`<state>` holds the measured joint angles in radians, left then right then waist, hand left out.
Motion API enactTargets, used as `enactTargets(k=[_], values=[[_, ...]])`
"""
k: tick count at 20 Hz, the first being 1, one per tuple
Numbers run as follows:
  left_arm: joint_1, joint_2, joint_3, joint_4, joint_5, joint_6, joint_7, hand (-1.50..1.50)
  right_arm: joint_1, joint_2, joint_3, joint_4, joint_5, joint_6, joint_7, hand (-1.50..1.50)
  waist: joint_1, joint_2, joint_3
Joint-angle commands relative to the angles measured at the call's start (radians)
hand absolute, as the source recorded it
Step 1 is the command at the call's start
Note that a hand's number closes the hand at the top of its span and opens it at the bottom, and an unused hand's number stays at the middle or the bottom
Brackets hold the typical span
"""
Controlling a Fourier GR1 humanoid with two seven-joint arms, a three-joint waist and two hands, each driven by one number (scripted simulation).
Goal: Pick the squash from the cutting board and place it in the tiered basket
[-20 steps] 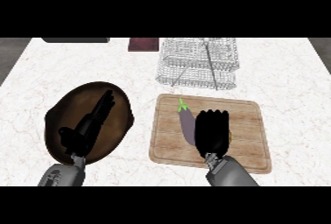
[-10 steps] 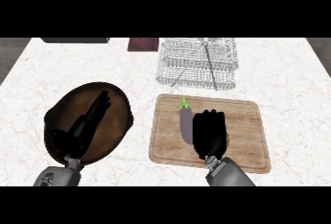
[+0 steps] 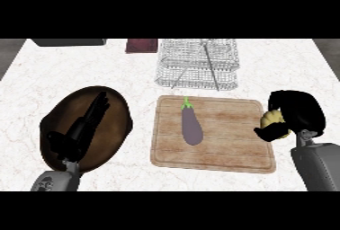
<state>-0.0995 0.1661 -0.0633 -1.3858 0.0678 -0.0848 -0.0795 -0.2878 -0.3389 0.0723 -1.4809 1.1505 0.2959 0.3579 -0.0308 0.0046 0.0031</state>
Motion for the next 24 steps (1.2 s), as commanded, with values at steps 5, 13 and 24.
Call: enactTargets(k=[5, 13, 24], values=[[0.015, -0.004, -0.008, 0.0, -0.003, -0.008, -0.006, 0.0, -0.121, -0.11, -0.437, 0.117, -0.494, 0.062, -0.315, 1.5, 0.018, -0.003, 0.001], [-0.021, -0.021, -0.005, 0.063, -0.023, -0.01, -0.04, 0.0, -0.34, -0.217, -0.532, 0.137, -0.663, 0.198, -0.307, 1.5, 0.033, -0.004, -0.004], [-0.052, -0.033, -0.002, 0.03, -0.017, -0.017, 0.035, 0.0, -0.801, -0.099, -0.373, 0.317, -0.619, 0.161, 0.077, 1.5, 0.052, -0.003, -0.004]])
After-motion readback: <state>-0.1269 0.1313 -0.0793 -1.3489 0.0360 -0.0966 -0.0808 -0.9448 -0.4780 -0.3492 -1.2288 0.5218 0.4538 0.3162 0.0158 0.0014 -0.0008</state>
